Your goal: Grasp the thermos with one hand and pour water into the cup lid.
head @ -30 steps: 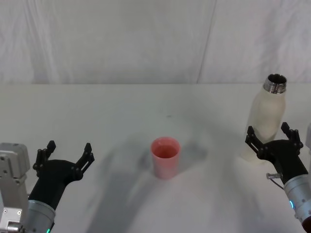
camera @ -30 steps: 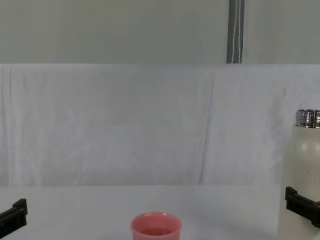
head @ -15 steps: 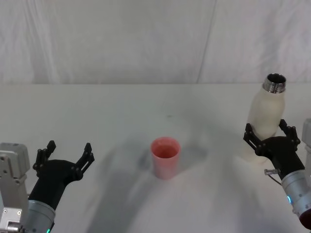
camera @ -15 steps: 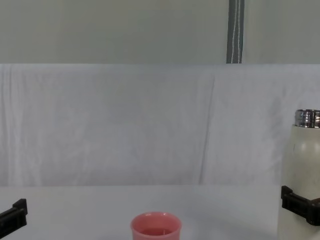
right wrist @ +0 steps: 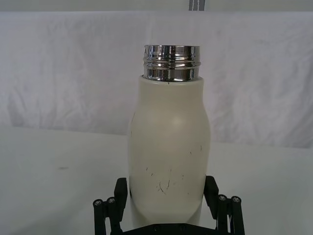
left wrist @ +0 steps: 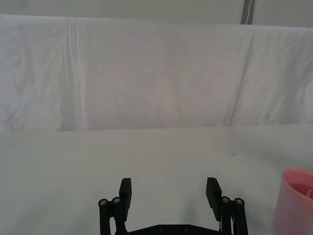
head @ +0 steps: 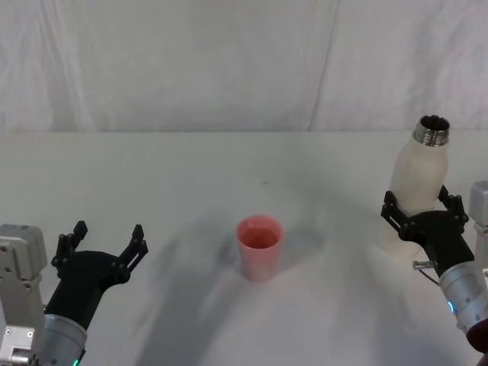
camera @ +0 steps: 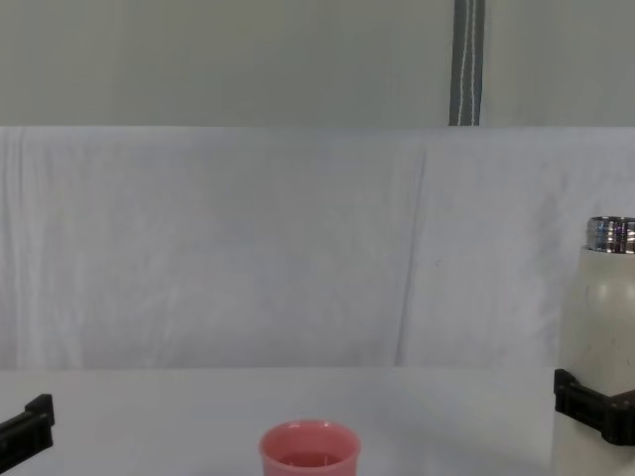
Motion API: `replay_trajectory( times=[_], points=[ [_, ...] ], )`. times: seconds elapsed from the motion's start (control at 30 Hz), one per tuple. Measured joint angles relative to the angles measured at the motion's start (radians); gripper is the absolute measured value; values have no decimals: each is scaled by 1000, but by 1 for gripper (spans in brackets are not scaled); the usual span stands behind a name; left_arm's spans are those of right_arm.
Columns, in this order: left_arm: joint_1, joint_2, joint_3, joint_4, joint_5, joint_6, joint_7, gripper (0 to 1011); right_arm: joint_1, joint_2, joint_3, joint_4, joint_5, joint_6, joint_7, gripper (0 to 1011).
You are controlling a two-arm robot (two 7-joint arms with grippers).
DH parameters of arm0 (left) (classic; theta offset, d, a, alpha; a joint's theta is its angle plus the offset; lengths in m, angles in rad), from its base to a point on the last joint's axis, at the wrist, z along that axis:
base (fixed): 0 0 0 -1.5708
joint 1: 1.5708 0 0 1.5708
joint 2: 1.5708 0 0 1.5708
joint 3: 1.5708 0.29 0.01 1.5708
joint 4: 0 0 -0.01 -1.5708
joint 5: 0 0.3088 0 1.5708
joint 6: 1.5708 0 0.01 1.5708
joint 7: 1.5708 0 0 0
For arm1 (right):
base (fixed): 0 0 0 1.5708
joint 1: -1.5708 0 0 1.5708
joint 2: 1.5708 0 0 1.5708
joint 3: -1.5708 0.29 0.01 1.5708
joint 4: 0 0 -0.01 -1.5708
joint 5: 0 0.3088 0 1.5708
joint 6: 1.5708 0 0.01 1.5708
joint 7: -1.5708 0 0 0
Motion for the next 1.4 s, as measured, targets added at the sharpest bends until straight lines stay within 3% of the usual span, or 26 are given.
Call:
replay_trajectory(
  times=[0.5,1.4],
  points=[
    [0,0,0,0,0,0,0,1001,40,-9,6,55,0,-20,-2,1003],
    [0,0,0,0,0,0,0,1001,36,-8,5,51,1,-19,-3,955]
  ],
)
